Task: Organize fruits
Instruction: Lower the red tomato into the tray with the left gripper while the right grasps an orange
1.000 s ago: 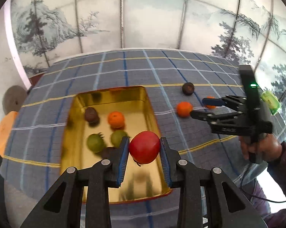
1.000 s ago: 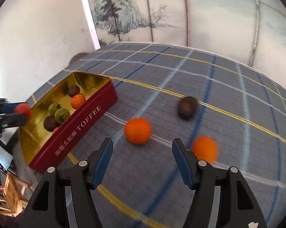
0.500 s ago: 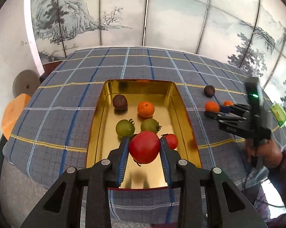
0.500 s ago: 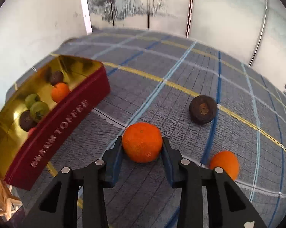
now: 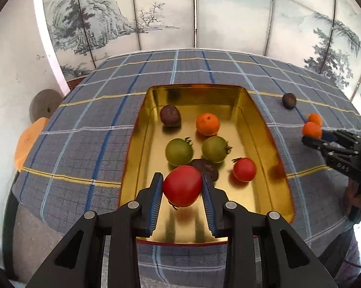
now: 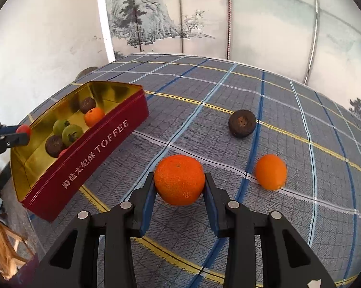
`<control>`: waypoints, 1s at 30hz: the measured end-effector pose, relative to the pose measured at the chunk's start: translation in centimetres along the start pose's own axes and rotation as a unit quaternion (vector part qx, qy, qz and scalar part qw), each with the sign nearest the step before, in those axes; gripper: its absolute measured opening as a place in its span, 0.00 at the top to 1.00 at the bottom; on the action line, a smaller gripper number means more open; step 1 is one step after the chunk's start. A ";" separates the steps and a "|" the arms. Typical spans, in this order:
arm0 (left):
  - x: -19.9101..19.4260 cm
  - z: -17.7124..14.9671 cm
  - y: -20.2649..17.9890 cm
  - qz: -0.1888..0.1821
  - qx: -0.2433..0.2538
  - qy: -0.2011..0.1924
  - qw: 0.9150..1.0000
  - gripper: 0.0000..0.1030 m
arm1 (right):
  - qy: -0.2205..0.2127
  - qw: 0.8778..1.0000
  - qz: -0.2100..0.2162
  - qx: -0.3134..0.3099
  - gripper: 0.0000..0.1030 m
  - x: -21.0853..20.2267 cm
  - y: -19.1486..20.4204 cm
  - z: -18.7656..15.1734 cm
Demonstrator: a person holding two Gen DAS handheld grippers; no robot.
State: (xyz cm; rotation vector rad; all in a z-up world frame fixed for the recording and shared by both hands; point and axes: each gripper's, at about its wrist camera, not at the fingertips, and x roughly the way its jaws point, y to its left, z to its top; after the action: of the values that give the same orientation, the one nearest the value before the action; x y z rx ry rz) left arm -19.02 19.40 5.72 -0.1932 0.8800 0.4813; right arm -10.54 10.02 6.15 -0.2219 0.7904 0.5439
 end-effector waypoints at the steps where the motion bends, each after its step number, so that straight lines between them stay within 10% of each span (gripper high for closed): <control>1: 0.1 0.0 0.0 0.003 -0.001 0.002 1.000 0.68 | -0.003 1.000 0.001 0.002 0.66 -0.1 -0.1 0.0; 18: 0.5 -0.5 -0.2 0.033 0.009 0.003 0.999 0.66 | -0.005 1.000 -0.001 0.010 0.66 -0.1 -0.3 0.0; 25: -0.9 -0.4 0.0 0.053 0.014 -0.028 0.998 0.29 | -0.004 1.000 -0.006 0.009 0.66 0.0 -0.3 0.0; 30: -1.8 -0.2 0.0 0.063 0.017 -0.042 0.997 0.27 | -0.003 1.000 -0.007 0.009 0.66 0.1 -0.3 0.0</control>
State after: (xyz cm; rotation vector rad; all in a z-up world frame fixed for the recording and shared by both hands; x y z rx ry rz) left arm -20.12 18.71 7.04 -0.0865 0.8205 0.5872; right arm -10.33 9.81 6.09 -0.2099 0.7862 0.5238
